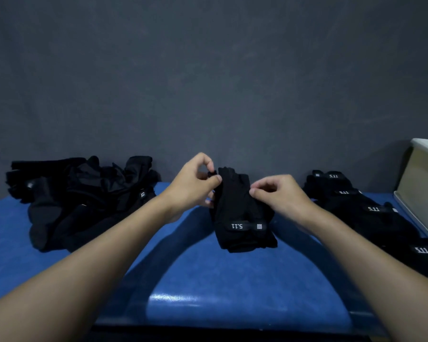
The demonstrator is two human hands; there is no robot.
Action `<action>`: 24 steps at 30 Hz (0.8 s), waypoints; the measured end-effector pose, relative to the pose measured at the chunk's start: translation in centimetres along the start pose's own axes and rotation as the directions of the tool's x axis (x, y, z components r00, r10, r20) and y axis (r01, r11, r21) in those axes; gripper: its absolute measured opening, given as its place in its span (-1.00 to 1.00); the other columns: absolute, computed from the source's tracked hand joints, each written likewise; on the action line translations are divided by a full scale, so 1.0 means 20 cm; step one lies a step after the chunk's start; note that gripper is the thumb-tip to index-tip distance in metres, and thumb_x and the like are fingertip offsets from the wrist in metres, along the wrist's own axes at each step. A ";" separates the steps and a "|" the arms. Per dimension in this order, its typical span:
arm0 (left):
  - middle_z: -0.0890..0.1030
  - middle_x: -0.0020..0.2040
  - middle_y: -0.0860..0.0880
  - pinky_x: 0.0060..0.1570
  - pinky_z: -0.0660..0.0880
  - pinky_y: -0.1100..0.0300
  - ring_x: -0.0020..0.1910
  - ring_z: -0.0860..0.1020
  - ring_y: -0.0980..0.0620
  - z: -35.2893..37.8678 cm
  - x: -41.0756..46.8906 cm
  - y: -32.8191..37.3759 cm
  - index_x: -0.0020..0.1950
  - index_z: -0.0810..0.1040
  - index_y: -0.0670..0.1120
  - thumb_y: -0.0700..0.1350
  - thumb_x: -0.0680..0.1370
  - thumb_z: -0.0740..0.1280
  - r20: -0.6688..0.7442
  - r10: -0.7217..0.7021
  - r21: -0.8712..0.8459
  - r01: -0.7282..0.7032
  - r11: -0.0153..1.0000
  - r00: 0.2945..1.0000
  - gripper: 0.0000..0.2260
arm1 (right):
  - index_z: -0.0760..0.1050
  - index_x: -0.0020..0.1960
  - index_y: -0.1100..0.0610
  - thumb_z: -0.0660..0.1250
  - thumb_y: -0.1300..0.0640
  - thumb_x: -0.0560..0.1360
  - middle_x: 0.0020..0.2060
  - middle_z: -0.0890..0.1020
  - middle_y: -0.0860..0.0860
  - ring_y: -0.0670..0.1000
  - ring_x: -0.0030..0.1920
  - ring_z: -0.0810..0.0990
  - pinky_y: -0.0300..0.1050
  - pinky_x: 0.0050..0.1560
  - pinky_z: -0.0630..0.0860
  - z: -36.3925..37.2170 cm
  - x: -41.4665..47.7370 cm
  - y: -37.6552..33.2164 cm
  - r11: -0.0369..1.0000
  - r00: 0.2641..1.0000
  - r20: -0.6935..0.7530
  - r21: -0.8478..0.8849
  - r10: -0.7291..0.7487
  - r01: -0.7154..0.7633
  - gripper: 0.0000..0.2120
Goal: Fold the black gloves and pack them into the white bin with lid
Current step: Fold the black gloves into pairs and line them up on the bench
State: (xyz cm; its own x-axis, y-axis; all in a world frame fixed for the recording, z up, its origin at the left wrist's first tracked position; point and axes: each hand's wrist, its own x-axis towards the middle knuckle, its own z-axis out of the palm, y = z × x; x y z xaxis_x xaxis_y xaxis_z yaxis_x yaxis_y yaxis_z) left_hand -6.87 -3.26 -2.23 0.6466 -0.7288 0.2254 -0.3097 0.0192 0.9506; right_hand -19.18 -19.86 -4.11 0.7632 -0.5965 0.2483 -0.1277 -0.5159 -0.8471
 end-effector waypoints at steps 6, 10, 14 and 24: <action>0.51 -0.13 -0.15 -0.08 0.64 -0.06 -0.26 0.52 -0.03 0.04 -0.01 -0.05 0.15 0.51 -0.19 -0.31 0.59 0.32 0.036 -0.100 -0.028 0.101 0.995 0.994 -0.85 | 0.62 0.05 0.10 0.53 0.17 0.41 -0.17 0.66 -0.02 -0.11 -0.18 0.60 -0.32 -0.14 0.51 -0.01 0.02 0.00 0.998 0.997 0.052 -0.039 0.054 -0.052 -0.77; 0.57 -0.04 -0.15 -0.05 0.66 -0.04 -0.13 0.58 -0.07 0.06 0.01 -0.07 0.23 0.53 -0.25 -0.30 0.58 0.34 0.029 -0.154 -0.044 0.155 0.987 0.988 -0.78 | 0.64 0.04 0.12 0.50 0.20 0.44 -0.14 0.69 -0.01 -0.08 -0.13 0.63 -0.30 -0.08 0.54 -0.02 0.04 0.02 0.997 0.998 0.026 -0.053 0.064 -0.062 -0.82; 0.52 0.01 -0.04 -0.15 0.60 0.26 -0.26 0.56 0.05 0.07 0.01 -0.12 0.27 0.53 -0.14 -0.21 0.56 0.40 0.105 -0.155 0.222 0.129 0.967 0.982 -0.72 | 0.64 -0.02 0.09 0.49 0.16 0.45 -0.12 0.70 -0.01 -0.09 -0.10 0.63 -0.32 -0.08 0.52 -0.02 0.00 0.07 0.983 0.985 0.141 -0.166 0.098 -0.074 -0.88; 0.43 0.19 0.03 0.23 0.29 0.29 0.24 0.38 0.09 0.05 -0.04 -0.10 0.26 0.54 0.06 0.08 0.51 0.45 0.158 -0.054 0.572 -0.047 0.819 0.986 -0.65 | 0.59 -0.04 0.09 0.40 0.13 0.51 -0.17 0.64 0.05 0.00 -0.26 0.57 -0.04 -0.16 0.56 -0.11 0.03 0.13 0.971 0.993 -0.024 -0.206 0.118 -0.120 -0.95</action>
State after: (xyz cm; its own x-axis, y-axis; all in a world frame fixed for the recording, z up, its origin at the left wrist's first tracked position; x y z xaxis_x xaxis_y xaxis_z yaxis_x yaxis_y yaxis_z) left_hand -7.51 -3.51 -4.49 0.5444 -0.8275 0.1375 -0.6826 -0.3417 0.6460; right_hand -20.41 -22.94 -5.14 0.7274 -0.6678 0.1580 -0.3465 -0.5562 -0.7554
